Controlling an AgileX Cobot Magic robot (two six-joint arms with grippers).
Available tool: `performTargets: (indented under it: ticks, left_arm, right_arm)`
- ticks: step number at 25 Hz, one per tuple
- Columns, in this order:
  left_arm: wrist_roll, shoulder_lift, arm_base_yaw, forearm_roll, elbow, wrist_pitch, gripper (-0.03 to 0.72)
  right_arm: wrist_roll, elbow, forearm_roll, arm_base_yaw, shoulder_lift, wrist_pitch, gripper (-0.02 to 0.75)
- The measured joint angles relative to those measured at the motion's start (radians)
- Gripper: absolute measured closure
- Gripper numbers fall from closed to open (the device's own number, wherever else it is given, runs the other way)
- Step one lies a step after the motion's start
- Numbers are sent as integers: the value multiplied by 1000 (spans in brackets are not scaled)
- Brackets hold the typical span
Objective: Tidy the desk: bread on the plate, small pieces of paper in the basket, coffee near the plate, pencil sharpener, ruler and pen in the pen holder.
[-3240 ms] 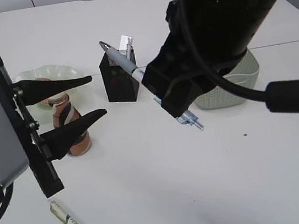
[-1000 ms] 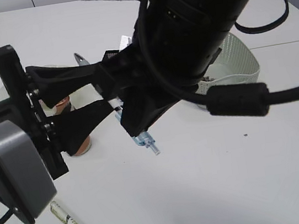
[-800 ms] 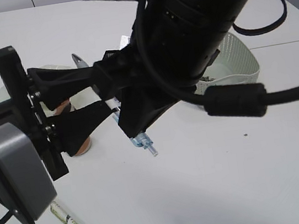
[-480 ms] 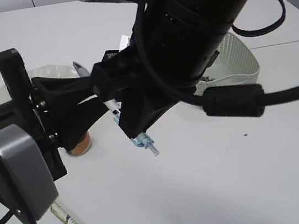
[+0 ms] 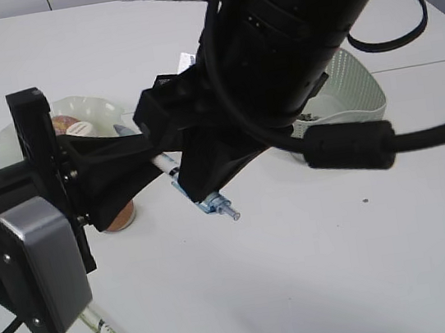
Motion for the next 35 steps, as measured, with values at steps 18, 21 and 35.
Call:
performTargets:
  ticks: [18, 21, 35]
  left_arm:
    - [-7, 0, 0, -15, 0, 2, 615]
    - [-16, 0, 0, -16, 0, 2, 615]
    - [-265, 0, 0, -114, -51, -10, 617]
  right_arm:
    - [16, -39, -83, 0, 1, 34, 372]
    - [16, -106, -155, 0, 1, 62, 364]
    - [71, -26, -368, -30, -131, 77, 362]
